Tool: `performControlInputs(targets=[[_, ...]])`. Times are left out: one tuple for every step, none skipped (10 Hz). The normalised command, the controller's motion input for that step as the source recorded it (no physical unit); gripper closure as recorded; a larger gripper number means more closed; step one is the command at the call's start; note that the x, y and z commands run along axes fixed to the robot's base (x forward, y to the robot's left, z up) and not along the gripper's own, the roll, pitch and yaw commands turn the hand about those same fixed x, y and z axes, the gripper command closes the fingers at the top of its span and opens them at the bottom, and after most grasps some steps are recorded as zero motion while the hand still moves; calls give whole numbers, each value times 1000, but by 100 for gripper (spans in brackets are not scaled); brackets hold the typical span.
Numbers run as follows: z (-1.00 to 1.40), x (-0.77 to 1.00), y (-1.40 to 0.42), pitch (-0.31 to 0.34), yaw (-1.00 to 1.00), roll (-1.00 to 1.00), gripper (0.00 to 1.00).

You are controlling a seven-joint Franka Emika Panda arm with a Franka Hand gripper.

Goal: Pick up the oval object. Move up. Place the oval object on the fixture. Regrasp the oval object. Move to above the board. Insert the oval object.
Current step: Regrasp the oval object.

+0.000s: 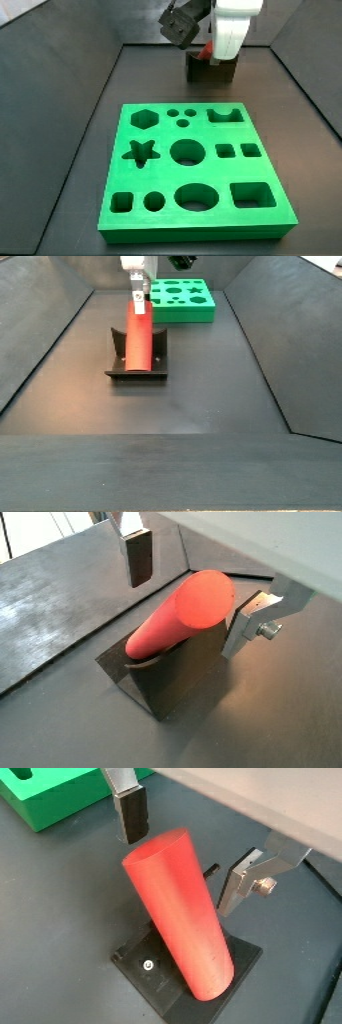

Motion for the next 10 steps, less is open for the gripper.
performControlInputs(targets=[[-29,240,-22,147,12,111,0],[-31,218,-23,151,13,112,0],[-32,210,-22,153,14,113,0],[-36,196,-21,156,14,114,0],[-37,189,-20,157,15,114,0],[-37,184,-19,158,15,114,0],[-38,182,-19,158,16,114,0],[-38,177,-19,159,16,113,0],[-36,172,-19,158,16,113,0],[167,0,500,0,0,0,100]])
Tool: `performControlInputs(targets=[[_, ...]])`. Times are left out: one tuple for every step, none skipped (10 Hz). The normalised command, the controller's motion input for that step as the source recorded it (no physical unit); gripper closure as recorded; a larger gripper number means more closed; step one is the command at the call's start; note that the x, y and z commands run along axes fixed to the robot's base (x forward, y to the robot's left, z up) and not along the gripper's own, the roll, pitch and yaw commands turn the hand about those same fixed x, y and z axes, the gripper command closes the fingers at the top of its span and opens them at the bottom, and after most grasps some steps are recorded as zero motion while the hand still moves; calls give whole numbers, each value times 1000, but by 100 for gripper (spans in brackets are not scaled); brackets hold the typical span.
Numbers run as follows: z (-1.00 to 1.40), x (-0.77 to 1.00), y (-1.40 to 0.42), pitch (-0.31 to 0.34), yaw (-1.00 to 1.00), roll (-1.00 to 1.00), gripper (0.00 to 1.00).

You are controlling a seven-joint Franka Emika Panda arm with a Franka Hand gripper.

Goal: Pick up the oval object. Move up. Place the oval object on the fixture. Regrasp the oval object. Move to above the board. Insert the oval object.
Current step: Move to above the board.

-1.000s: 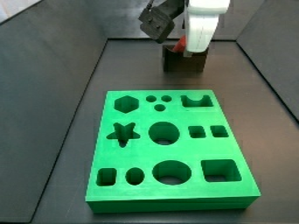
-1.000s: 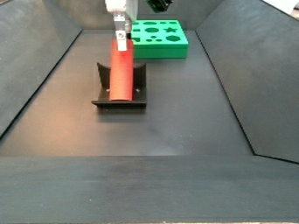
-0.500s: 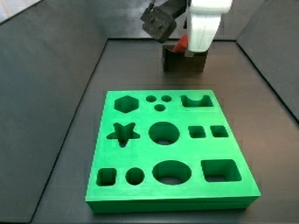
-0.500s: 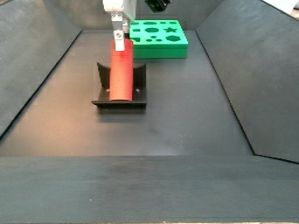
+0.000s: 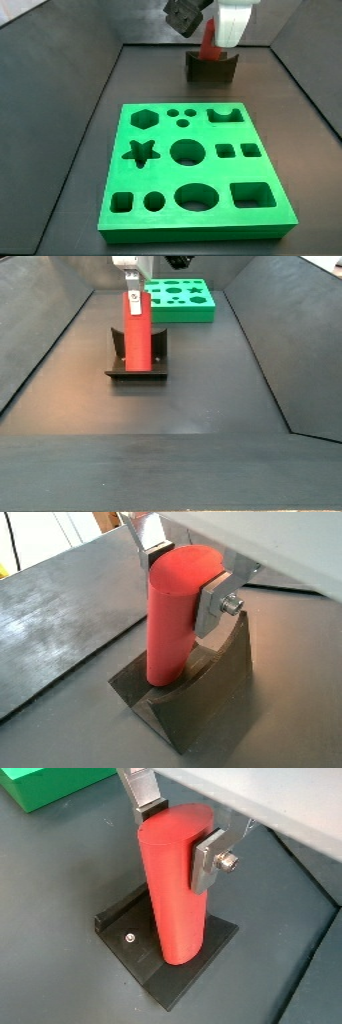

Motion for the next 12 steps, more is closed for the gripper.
performControlInputs(targets=[[1000,-27,212,-128,90,201,100],[1000,-28,211,-123,89,196,100],[1000,-38,193,-81,42,129,100],[1000,-35,184,-45,19,78,100],[1000,-35,172,1,-20,9,100],[1000,-36,167,17,-38,-21,100],[1000,-43,149,42,-44,-61,100],[1000,-47,140,49,-42,-66,100],[1000,-50,123,60,-30,-66,100],[1000,-52,113,66,-22,-64,100],[1000,-49,99,67,-16,-72,100],[1000,-48,94,70,-14,-74,100]])
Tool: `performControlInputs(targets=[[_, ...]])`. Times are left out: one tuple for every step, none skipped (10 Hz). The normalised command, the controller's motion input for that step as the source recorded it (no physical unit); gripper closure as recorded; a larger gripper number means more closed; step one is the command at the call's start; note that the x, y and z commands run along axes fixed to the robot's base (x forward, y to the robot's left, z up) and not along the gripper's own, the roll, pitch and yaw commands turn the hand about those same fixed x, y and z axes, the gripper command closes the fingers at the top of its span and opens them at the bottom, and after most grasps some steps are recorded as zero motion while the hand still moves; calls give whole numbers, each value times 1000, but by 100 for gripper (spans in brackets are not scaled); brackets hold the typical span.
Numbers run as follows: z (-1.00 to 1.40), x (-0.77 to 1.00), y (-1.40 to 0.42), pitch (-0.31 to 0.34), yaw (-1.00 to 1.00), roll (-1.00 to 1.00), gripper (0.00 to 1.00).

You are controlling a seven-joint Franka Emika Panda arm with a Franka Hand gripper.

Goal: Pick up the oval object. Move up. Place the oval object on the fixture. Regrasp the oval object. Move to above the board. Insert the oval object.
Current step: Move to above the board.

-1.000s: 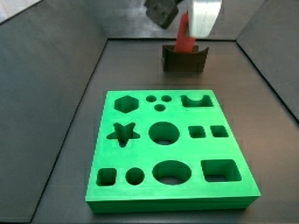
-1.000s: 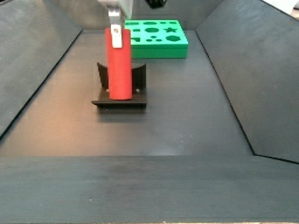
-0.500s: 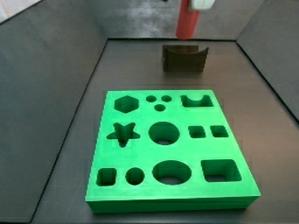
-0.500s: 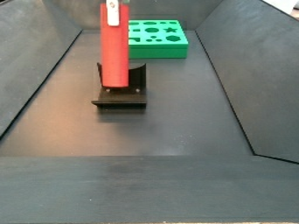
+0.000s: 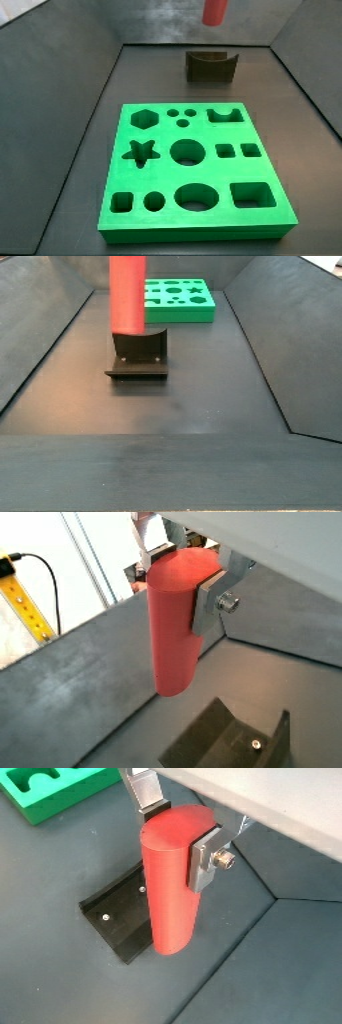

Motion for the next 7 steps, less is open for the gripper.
performControlInputs(targets=[[1000,-46,79,78,-9,-74,100],[1000,-40,67,85,-6,-73,100],[870,-24,46,93,-3,-81,100],[779,-19,38,101,-1,-83,100],[602,-7,21,115,3,-82,100],[423,0,12,116,8,-84,100],[291,-2,8,118,11,-83,100]])
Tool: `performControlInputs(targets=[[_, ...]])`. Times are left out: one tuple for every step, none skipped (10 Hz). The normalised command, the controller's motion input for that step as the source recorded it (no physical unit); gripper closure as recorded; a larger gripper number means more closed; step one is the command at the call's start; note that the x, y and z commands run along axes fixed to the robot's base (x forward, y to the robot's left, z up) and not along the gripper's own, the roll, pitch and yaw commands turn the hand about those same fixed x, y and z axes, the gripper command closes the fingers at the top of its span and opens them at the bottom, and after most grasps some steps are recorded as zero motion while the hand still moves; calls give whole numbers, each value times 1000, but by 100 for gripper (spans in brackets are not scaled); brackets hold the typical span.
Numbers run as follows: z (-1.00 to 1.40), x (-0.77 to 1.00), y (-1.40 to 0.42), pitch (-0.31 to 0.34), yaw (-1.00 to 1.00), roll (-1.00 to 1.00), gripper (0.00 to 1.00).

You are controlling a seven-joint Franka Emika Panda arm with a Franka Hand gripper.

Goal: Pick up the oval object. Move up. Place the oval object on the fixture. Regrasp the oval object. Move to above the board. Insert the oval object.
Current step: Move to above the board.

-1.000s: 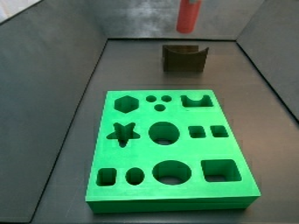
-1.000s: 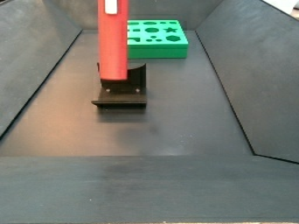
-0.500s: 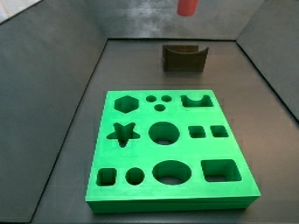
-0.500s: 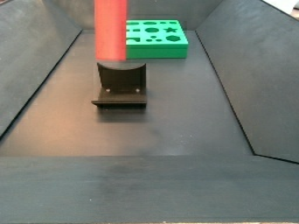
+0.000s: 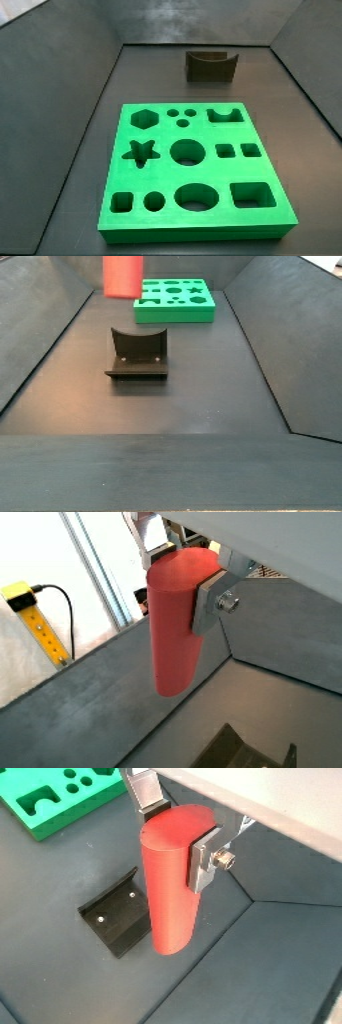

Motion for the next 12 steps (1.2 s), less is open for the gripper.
performControlInputs(targets=[[202,-1,3,114,13,-84,100],[70,-387,-1000,79,1000,-307,100],[75,-385,-1000,70,1000,-296,100],[79,-382,-1000,51,1000,-290,100],[75,-375,-1000,34,1000,-293,100],[83,-370,-1000,19,1000,-288,100],[90,-367,-1000,-5,1000,-277,100],[93,-365,-1000,-22,1000,-271,100],[105,-363,-1000,-45,1000,-259,100],[110,-365,-1000,-55,1000,-253,100],[126,-373,-1000,-75,1000,-238,100],[129,-352,-936,-90,1000,-227,100]])
